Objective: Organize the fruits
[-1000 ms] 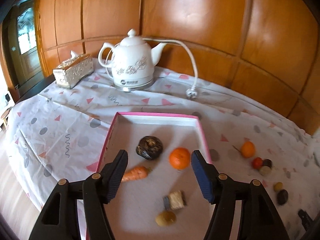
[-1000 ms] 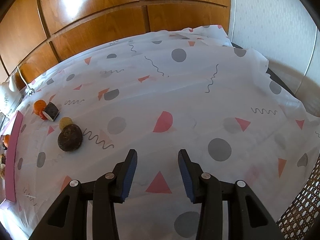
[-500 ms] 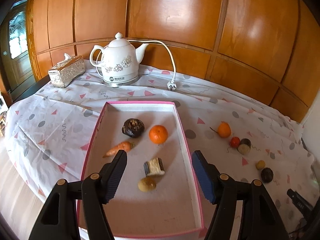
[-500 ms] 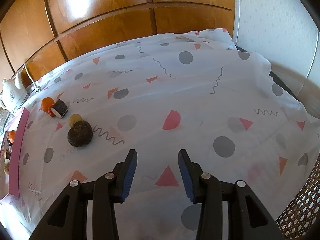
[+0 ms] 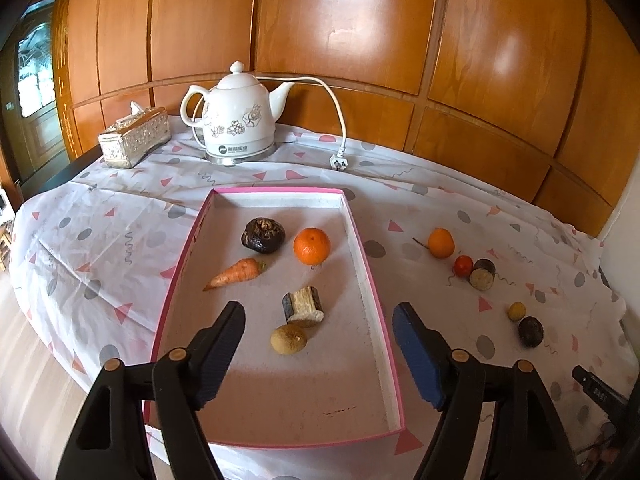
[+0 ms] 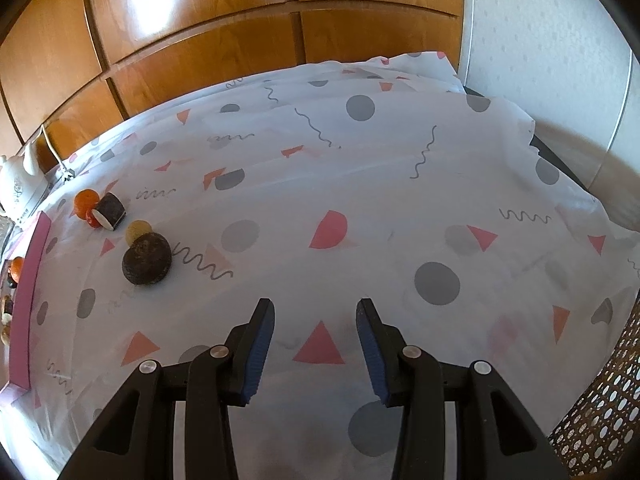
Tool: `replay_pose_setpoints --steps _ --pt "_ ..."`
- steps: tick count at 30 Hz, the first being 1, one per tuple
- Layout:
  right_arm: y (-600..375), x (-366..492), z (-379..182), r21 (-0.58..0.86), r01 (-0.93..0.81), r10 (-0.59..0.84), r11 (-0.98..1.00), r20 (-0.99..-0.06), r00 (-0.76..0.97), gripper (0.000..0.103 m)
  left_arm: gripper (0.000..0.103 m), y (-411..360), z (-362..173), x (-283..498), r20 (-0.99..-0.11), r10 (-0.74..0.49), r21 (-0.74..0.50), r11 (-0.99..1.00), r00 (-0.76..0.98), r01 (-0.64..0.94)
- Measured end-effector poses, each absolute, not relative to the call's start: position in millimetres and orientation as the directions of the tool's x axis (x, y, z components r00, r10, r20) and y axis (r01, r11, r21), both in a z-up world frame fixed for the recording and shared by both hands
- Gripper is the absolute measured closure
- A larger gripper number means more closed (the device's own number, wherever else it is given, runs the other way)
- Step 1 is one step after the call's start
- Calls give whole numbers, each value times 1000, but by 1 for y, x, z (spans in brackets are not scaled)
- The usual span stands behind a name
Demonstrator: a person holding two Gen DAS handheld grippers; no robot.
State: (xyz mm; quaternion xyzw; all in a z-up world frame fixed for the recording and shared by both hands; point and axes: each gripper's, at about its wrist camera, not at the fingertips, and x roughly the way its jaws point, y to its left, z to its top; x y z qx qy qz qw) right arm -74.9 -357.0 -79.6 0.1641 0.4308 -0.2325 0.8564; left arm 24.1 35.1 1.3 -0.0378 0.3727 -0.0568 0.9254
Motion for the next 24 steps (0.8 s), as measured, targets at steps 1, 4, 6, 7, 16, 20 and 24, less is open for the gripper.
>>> replay_pose_setpoints --steps 1,4,6,7,16,20,24 --pt "-357 -75 -80 79 538 -257 839 -815 520 60 26 36 0 24 -687 -132 -115 991 715 73" --pt "-356 -74 -84 69 533 -256 843 -820 511 60 26 38 -5 24 -694 -132 -127 990 708 60" --pt "-357 -75 -85 69 538 -257 840 -823 507 60 26 38 -9 24 -702 -131 -128 990 700 56" --pt "-358 -75 -86 68 540 -258 839 -824 505 60 26 39 -10 24 -703 -129 -128 990 699 55" --pt "-351 -70 -86 56 519 -253 853 -824 506 60 26 46 -20 20 -714 -129 -141 989 688 39" --pt "-344 -66 -84 50 495 -244 868 -824 511 60 26 49 -22 18 -712 -131 -149 988 690 34" --pt "-338 -61 -84 46 478 -235 877 -827 511 60 26 53 -24 16 -713 -135 -159 987 688 29"
